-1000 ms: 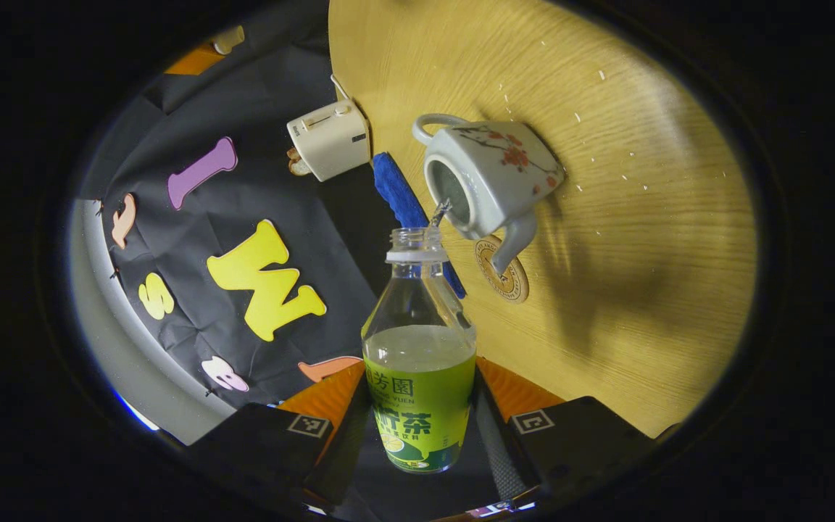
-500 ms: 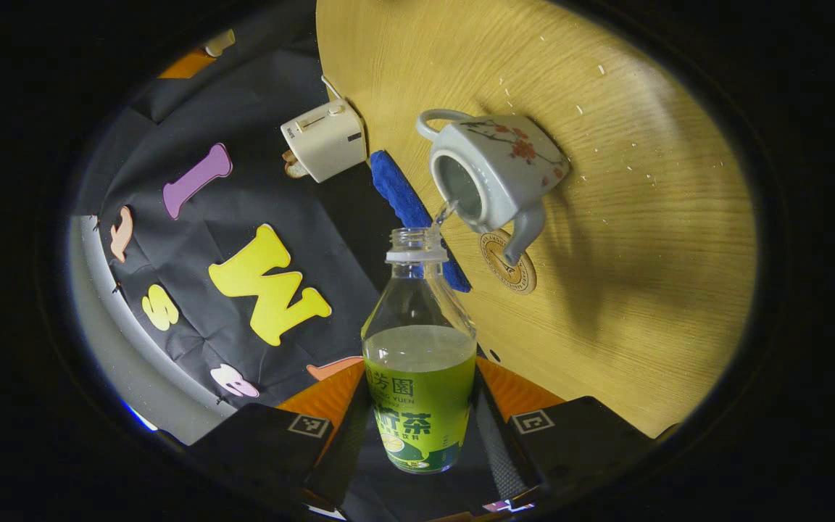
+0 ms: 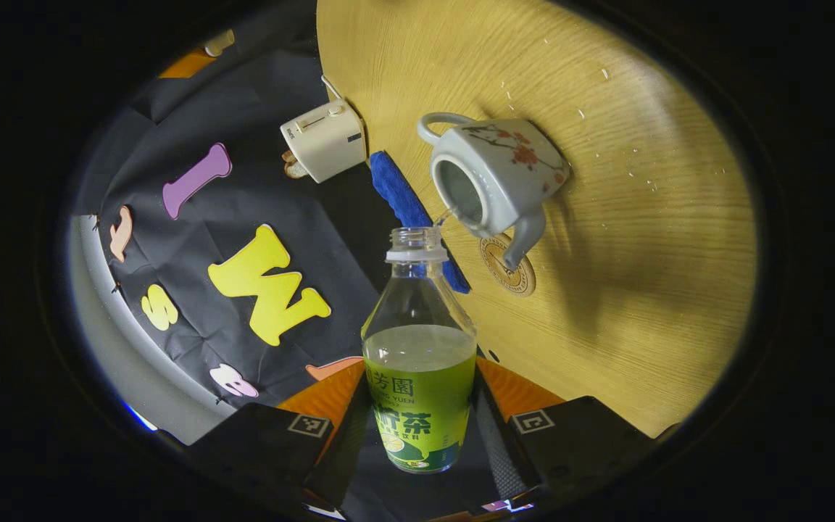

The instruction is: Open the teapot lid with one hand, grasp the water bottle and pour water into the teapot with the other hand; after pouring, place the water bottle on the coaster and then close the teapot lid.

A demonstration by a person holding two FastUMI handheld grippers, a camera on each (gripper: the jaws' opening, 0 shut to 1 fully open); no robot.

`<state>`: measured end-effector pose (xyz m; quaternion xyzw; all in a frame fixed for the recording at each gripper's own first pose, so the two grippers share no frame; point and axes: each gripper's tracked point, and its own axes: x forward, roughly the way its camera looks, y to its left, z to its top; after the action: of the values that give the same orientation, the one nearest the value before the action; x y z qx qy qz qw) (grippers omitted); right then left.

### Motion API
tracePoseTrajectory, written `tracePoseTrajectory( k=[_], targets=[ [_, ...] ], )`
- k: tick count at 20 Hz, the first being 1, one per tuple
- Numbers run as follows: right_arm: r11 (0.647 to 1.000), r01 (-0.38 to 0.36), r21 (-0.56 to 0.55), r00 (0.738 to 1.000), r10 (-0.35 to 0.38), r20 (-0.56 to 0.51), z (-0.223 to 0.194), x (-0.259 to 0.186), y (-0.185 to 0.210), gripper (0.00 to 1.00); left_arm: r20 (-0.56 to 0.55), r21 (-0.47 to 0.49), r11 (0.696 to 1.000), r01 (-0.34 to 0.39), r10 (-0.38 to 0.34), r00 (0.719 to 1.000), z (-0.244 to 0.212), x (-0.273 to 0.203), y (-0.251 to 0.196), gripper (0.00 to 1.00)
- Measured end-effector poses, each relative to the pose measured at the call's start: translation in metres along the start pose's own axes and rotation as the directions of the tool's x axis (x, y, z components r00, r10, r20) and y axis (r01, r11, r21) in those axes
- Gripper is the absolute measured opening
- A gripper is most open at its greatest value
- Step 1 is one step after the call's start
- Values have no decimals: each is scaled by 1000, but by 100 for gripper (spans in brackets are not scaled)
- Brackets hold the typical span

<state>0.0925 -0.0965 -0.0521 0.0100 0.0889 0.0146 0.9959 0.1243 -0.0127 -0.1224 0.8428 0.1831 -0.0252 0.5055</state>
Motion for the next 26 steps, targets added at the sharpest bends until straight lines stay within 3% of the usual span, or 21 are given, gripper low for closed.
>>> tracePoseTrajectory(
  k=[4,8,11,13,14,18,23,26],
  targets=[
    [1000,5,-1,1000,-5,-1,0,0,-2,2,11,-49,999,4,-3,1000,0,-1,-4,76],
    [1000,11,6,1000,-11,-1,0,0,-7,2,42,-197,980,14,-6,999,1,-3,-6,76],
    [1000,18,8,1000,-18,0,2,0,-10,2,59,-360,933,18,4,998,0,1,0,76],
    [1000,27,11,1000,-27,-2,1,0,-14,2,51,-483,875,12,14,999,-7,4,6,75],
    [999,30,14,1000,-30,-2,1,1,-16,2,51,-543,840,8,23,998,-10,5,10,75],
    [999,39,20,999,-39,3,2,0,-20,2,51,-787,617,10,49,998,-21,14,36,72],
    [999,40,15,999,-40,-4,0,2,-20,2,16,-926,377,-7,57,998,-36,24,49,75],
    [999,43,12,999,-43,-6,-2,2,-21,2,-8,-984,177,-18,59,998,-49,34,54,76]
  ],
)
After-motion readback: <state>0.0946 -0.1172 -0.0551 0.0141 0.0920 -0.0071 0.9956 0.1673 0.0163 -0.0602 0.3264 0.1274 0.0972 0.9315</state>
